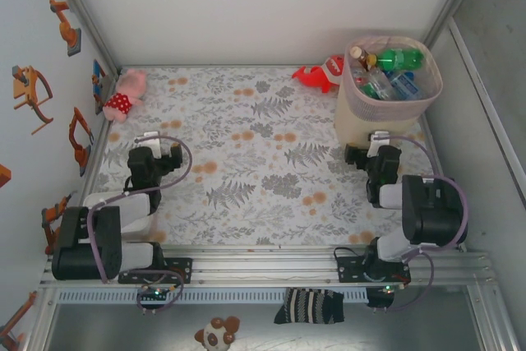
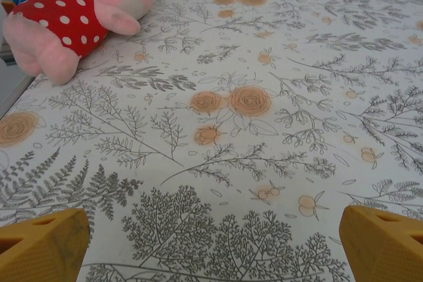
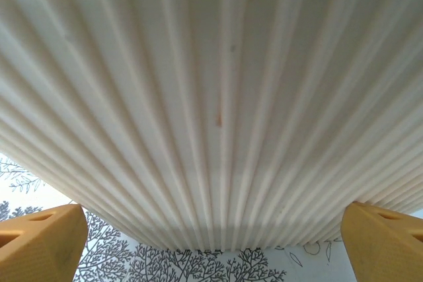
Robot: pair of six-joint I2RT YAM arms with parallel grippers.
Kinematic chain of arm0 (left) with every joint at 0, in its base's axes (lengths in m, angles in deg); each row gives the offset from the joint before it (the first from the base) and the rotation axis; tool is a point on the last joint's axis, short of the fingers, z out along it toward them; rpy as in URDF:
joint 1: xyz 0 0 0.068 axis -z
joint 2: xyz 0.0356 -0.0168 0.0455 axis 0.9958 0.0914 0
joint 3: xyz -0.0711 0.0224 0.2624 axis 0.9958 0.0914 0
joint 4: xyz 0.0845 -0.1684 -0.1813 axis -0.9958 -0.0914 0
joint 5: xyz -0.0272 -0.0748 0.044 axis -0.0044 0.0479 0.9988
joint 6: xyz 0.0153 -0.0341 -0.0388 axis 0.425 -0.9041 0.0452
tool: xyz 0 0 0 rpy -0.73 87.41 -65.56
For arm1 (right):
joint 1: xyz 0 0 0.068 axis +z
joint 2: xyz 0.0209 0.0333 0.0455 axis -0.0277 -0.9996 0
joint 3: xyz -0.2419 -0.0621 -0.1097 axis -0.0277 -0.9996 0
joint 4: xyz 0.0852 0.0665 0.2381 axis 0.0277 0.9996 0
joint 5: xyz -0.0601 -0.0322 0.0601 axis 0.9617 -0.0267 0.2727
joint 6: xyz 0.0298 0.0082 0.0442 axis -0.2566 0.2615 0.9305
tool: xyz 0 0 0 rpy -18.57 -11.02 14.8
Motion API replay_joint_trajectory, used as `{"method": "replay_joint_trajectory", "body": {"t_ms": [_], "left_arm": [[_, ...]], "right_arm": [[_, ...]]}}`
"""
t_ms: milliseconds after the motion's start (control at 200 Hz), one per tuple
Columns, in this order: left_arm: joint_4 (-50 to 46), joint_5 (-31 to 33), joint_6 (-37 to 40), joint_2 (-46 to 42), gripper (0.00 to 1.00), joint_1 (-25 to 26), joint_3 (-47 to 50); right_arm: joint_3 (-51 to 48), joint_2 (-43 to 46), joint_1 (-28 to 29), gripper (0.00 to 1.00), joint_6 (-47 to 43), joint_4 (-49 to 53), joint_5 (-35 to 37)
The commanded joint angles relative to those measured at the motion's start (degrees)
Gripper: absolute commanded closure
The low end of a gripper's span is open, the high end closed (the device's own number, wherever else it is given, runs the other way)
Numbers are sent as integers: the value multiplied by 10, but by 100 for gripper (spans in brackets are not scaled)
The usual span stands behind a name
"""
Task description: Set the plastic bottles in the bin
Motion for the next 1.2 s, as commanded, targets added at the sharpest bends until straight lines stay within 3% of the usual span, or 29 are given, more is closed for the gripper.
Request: {"method": "replay_joint_trajectory", "body": {"t_ms": [0, 255, 295, 1192], "left_arm": [[77, -76, -1, 30, 3, -22, -11], [137, -178, 7, 131, 3, -45, -31], [103, -189, 9, 131, 3, -47, -45], [91, -173, 11, 125, 3, -43, -47]], "right_arm": [[15, -5, 4, 2, -2, -41, 0], [33, -5, 4, 1, 1, -8, 6], [33, -5, 4, 1, 1, -7, 6], [40, -7, 3, 1, 3, 3, 4]]}}
